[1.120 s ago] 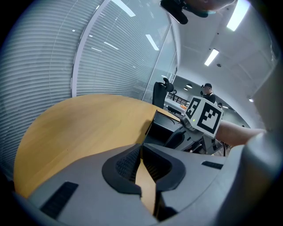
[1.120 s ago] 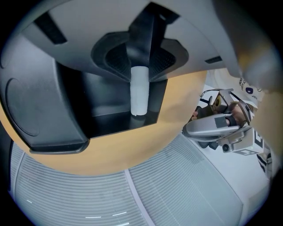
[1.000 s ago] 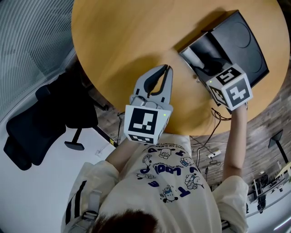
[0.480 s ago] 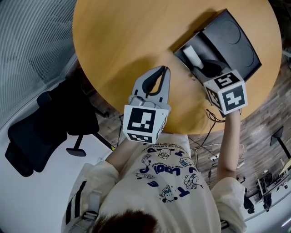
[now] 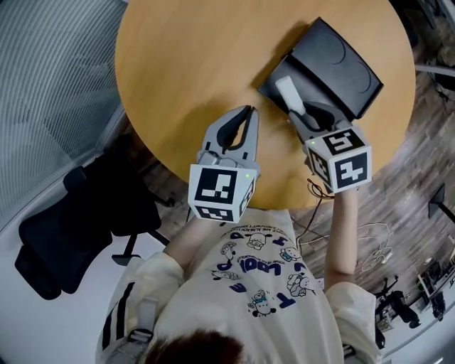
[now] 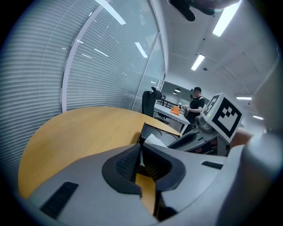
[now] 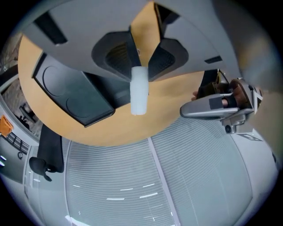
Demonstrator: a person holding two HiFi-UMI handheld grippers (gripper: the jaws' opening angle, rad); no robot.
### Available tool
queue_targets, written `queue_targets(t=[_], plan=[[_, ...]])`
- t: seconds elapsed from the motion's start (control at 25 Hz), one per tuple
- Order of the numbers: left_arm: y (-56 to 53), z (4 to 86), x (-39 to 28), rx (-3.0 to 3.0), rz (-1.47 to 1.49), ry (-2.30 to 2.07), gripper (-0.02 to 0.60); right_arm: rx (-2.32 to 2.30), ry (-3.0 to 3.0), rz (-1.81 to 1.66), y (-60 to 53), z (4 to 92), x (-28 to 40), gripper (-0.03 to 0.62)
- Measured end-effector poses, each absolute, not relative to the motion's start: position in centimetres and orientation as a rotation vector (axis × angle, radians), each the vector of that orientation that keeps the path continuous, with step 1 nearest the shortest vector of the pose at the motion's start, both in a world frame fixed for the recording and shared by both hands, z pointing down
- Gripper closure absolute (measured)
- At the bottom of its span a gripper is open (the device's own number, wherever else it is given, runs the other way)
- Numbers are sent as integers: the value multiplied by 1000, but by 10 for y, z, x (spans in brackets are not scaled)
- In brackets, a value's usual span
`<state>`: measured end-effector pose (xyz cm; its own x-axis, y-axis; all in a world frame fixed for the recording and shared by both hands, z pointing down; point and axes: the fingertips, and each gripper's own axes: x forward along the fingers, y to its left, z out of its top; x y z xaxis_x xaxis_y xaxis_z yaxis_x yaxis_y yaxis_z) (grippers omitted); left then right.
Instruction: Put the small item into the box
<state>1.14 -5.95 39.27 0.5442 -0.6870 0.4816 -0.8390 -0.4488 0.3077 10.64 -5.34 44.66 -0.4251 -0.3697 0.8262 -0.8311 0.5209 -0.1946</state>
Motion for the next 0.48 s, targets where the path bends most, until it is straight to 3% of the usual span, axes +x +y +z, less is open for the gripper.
queue_targets(t=[0.48], plan=[[-52, 338, 23, 2418, 329, -1179, 552, 1296, -2071, 828, -29, 386, 105, 461]])
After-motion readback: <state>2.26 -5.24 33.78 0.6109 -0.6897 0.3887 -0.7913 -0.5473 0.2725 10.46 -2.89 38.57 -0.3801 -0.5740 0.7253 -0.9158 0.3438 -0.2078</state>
